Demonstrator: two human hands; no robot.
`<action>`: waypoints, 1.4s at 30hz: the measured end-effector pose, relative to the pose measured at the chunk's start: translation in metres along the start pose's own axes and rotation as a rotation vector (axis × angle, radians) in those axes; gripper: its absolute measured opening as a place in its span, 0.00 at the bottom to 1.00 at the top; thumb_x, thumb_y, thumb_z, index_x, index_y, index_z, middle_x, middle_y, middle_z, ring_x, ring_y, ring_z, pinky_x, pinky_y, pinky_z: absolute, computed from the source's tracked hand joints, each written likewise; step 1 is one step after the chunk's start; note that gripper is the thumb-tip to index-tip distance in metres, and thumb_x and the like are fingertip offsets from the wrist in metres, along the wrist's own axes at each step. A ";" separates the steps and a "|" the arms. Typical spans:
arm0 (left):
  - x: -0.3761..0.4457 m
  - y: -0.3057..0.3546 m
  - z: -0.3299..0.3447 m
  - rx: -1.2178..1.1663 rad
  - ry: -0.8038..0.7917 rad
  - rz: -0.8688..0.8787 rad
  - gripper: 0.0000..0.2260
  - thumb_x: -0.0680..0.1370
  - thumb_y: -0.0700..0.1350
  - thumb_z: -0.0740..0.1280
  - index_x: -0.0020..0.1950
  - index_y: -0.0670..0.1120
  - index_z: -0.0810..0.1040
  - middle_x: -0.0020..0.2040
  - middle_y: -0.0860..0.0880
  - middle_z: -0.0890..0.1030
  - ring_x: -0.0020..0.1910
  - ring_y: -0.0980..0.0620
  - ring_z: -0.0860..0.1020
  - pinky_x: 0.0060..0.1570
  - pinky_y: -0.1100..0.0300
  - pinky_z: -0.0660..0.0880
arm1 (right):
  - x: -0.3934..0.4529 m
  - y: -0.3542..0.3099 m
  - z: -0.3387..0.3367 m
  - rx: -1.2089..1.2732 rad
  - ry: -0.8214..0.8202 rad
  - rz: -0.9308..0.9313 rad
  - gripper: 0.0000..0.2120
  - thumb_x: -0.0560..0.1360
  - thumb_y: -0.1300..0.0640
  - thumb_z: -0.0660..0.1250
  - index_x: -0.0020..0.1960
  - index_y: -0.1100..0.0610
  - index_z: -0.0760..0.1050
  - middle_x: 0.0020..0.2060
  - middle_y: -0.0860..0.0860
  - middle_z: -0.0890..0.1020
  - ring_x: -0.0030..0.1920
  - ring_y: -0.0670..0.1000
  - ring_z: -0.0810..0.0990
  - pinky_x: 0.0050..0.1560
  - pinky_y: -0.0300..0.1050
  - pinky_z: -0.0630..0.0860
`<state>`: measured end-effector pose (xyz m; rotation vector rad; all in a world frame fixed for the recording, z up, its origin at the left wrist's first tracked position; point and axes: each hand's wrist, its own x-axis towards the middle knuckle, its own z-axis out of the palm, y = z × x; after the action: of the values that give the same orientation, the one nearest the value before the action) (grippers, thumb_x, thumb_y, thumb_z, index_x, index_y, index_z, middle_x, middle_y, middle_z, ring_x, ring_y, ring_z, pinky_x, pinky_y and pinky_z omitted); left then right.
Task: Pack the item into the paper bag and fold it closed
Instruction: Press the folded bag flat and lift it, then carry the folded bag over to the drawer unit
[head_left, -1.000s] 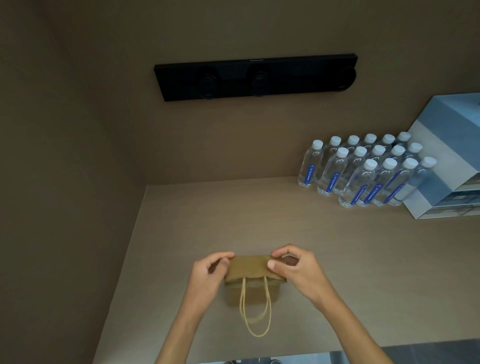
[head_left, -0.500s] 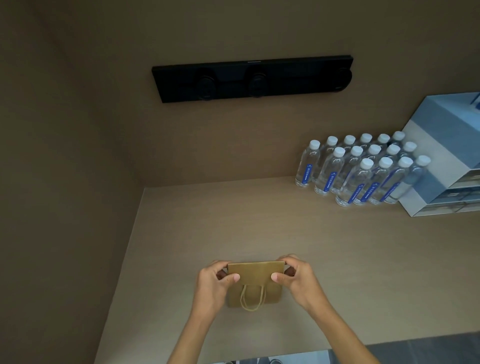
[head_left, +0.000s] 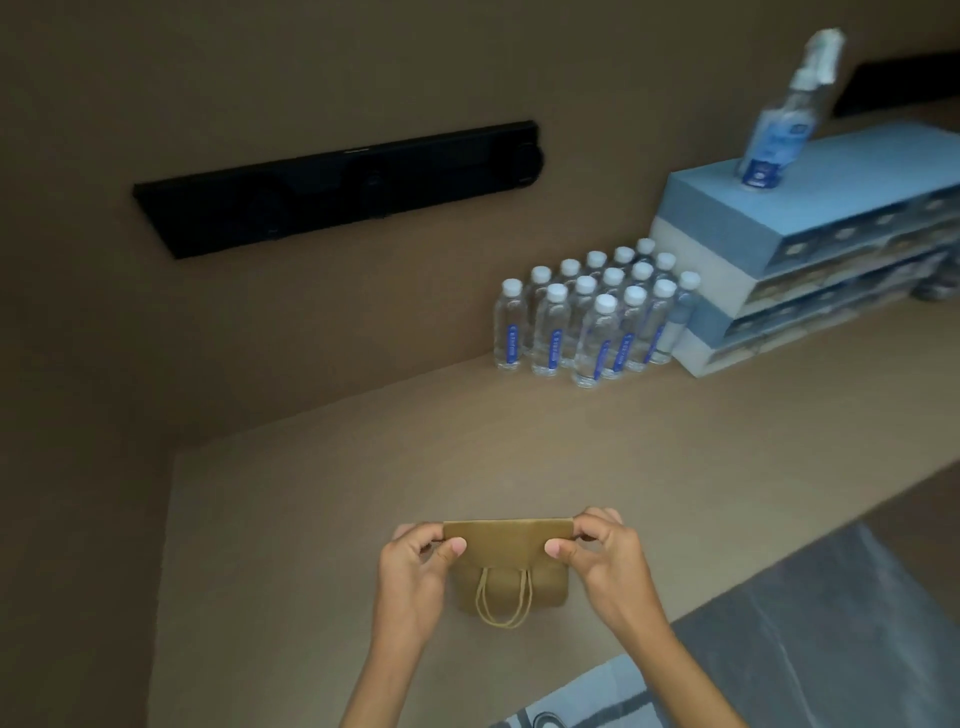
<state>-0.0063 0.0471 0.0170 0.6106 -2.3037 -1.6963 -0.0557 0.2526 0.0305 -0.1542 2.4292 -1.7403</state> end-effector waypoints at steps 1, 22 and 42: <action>0.000 0.010 0.011 -0.003 -0.048 0.020 0.13 0.70 0.34 0.74 0.35 0.53 0.83 0.40 0.47 0.82 0.38 0.60 0.79 0.42 0.71 0.71 | -0.007 0.001 -0.014 0.025 0.044 0.010 0.10 0.67 0.65 0.75 0.31 0.62 0.75 0.34 0.54 0.75 0.42 0.48 0.73 0.42 0.35 0.68; -0.156 0.179 0.401 -0.059 -1.014 0.332 0.17 0.67 0.31 0.75 0.33 0.55 0.86 0.35 0.55 0.87 0.34 0.63 0.82 0.37 0.73 0.75 | -0.213 0.087 -0.358 0.119 1.062 0.160 0.08 0.65 0.70 0.75 0.32 0.63 0.79 0.31 0.50 0.69 0.30 0.41 0.69 0.34 0.35 0.64; -0.167 0.294 0.767 -0.132 -1.301 0.431 0.09 0.72 0.38 0.73 0.45 0.51 0.86 0.41 0.53 0.87 0.42 0.55 0.84 0.40 0.66 0.78 | -0.136 0.179 -0.674 0.011 1.307 0.213 0.16 0.68 0.66 0.73 0.27 0.52 0.73 0.28 0.42 0.71 0.29 0.41 0.70 0.32 0.31 0.66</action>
<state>-0.2299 0.8531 0.0684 -1.3217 -2.5649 -2.2621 -0.0431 0.9609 0.0823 1.6530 2.8923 -2.0471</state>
